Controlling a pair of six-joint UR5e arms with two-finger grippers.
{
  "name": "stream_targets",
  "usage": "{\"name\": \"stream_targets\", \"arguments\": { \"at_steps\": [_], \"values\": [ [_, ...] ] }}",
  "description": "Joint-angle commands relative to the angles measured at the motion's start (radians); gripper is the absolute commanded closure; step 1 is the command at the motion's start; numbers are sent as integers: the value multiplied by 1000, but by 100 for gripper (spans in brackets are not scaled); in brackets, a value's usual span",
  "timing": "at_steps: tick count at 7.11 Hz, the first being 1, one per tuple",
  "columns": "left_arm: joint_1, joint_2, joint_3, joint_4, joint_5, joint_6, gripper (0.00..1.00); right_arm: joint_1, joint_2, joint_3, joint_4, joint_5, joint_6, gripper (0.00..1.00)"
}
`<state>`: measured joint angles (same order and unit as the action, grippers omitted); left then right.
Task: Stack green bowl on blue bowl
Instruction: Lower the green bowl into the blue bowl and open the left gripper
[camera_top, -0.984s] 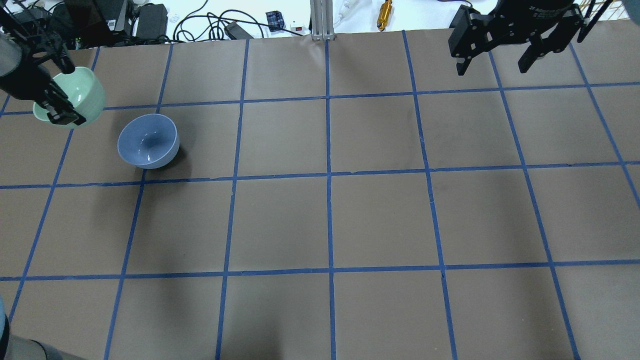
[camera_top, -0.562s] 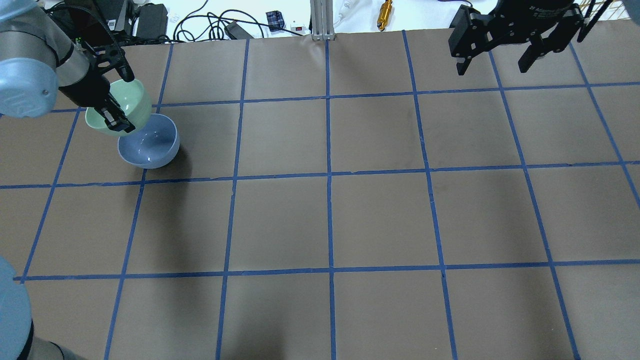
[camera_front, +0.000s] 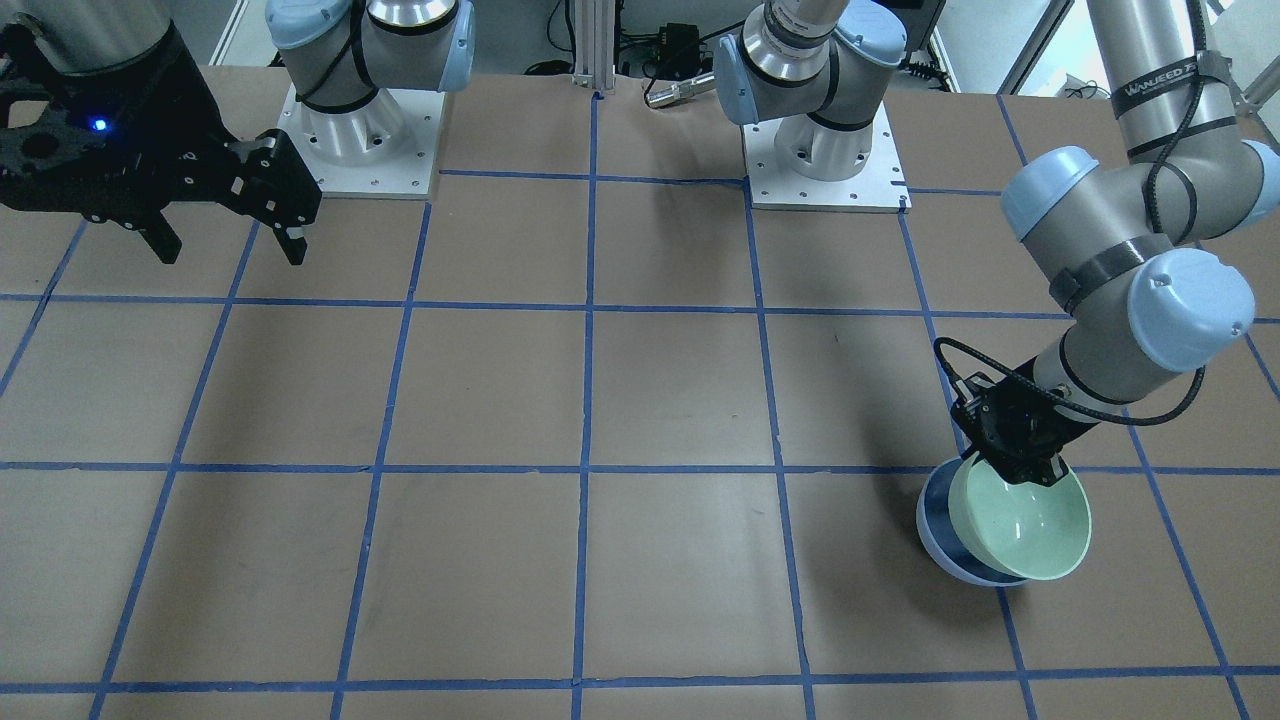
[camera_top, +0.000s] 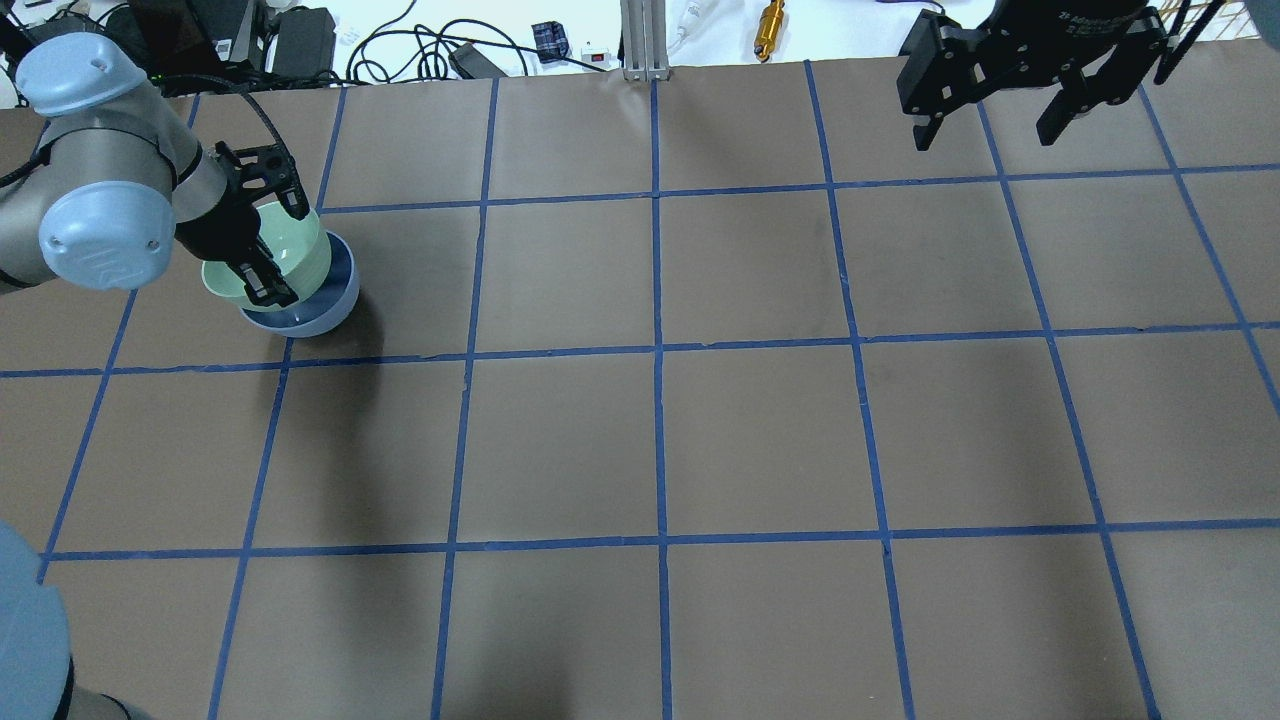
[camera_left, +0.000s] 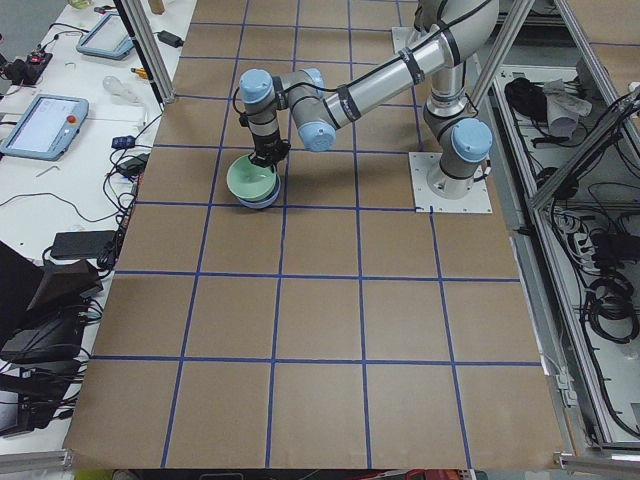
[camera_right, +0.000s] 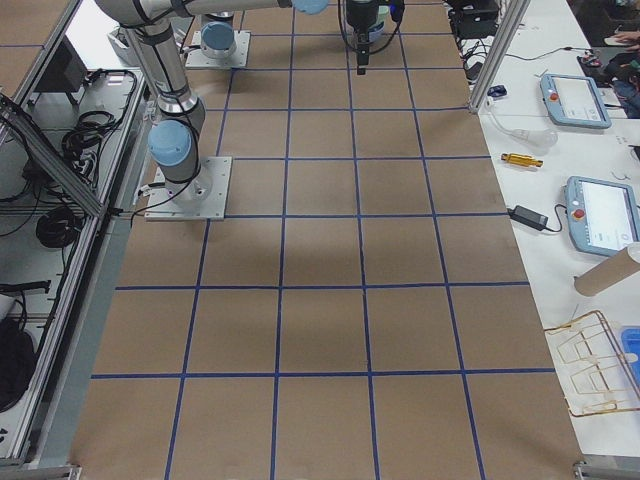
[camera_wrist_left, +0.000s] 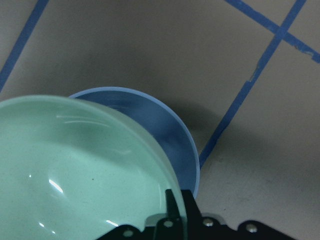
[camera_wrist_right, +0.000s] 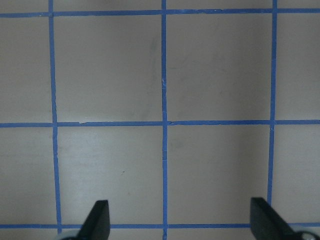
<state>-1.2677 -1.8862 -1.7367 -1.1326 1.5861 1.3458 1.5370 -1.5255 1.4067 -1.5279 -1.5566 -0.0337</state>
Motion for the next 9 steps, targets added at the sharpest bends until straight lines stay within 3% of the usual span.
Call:
{"name": "stream_targets", "arguments": {
  "at_steps": [1,3,4,7,9],
  "values": [
    [-2,-7,-3,5,-3,9,1,0,-1,0,0,0,0,0],
    [-7,25,19,-9,-3,9,0,0,1,0,0,0,0,0],
    [-12,54,51,-77,-15,0,0,0,-1,0,0,0,0,0],
    [-12,217,218,-459,-34,-130,0,0,-1,0,0,0,0,0],
    [-13,330,217,-536,-31,-219,0,0,-1,0,0,1,0,0]
  ]
}}
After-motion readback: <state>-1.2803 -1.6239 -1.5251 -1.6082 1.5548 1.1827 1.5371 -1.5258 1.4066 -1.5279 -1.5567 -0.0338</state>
